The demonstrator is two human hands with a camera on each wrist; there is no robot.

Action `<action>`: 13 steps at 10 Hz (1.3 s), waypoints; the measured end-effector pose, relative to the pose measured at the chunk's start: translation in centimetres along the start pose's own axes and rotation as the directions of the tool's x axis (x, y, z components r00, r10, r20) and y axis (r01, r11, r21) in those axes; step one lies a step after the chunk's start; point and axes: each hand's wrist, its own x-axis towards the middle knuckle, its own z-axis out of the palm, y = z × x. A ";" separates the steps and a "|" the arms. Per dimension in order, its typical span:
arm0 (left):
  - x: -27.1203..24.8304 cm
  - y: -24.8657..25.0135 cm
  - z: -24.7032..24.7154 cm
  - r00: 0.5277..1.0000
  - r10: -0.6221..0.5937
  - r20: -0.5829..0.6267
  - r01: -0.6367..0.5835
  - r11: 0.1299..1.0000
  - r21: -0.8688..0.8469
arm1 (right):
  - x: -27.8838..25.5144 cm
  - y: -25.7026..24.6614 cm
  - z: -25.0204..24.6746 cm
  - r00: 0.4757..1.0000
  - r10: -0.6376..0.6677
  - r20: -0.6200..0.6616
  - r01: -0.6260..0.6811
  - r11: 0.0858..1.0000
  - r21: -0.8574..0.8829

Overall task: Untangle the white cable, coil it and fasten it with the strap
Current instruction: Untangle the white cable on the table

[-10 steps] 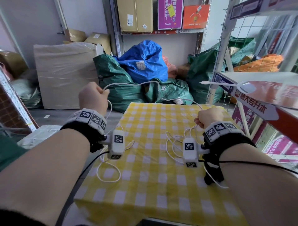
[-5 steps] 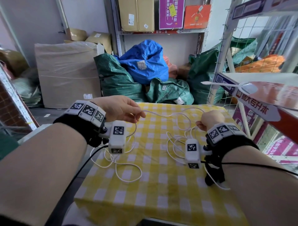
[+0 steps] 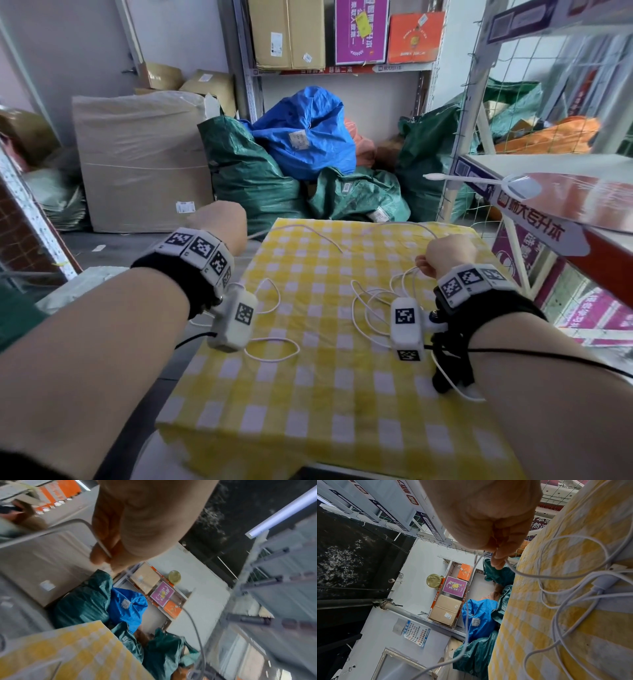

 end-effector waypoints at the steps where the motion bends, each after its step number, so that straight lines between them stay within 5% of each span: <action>1: 1.8 -1.8 1.0 0.974 -0.134 -0.181 0.066 0.939 -0.337 | 0.0 -0.2 0.2 0.997 0.064 -0.032 -0.064 0.998 -0.006; 2: 1.9 -2.8 0.5 0.914 -0.338 -0.225 0.055 0.652 -0.757 | -0.1 -0.5 0.4 0.988 0.134 -0.077 -0.139 0.988 -0.067; 3: 1.2 -2.4 -0.4 0.875 -0.438 -0.208 -0.062 0.323 -0.944 | 0.1 -0.7 0.4 0.986 0.152 -0.064 -0.159 0.981 -0.115; 4: 1.2 -2.0 -0.8 0.926 -0.302 -0.228 -0.159 0.237 -0.959 | -0.3 -1.0 0.5 0.987 0.157 -0.036 -0.161 0.971 -0.175; 5: 0.6 -1.3 -1.3 0.991 0.055 -0.120 -0.129 0.242 -0.962 | 0.1 -1.0 0.8 0.986 0.165 0.022 -0.159 0.975 -0.155; 6: -0.5 -0.6 -1.7 0.931 0.363 0.025 -0.131 0.400 -0.907 | 0.4 -0.6 0.7 0.991 0.109 0.072 -0.106 0.993 -0.043; 7: -1.0 -0.3 -2.3 0.883 0.457 0.104 -0.310 0.736 -0.602 | 0.0 -0.3 0.5 0.996 0.047 0.071 -0.050 0.998 0.044; 8: -1.5 0.2 -2.2 0.792 0.497 0.354 -0.298 0.821 -0.487 | -0.2 -0.3 0.4 0.995 0.058 0.080 -0.064 0.995 0.073; 9: -2.4 0.5 -2.0 0.628 0.503 0.593 -0.148 0.826 -0.544 | -0.5 -0.4 0.6 0.996 0.046 0.070 -0.050 0.997 0.060; 10: -2.5 0.4 -1.8 0.517 0.553 0.653 -0.082 0.792 -0.605 | -0.4 -0.6 0.9 0.997 0.073 0.035 -0.074 0.997 0.027; 11: -2.5 0.2 -1.7 0.523 0.593 0.613 -0.100 0.756 -0.646 | -0.3 -0.9 1.0 0.989 0.146 -0.008 -0.146 0.989 0.016; 12: -2.2 0.2 -1.6 0.587 0.593 0.551 -0.256 0.782 -0.569 | -0.4 -0.5 0.9 0.995 0.093 0.042 -0.094 0.995 0.018; 13: -2.0 0.5 -1.2 0.719 0.521 0.461 -0.325 0.838 -0.439 | -0.5 0.0 0.8 0.997 0.043 0.068 -0.047 0.997 0.063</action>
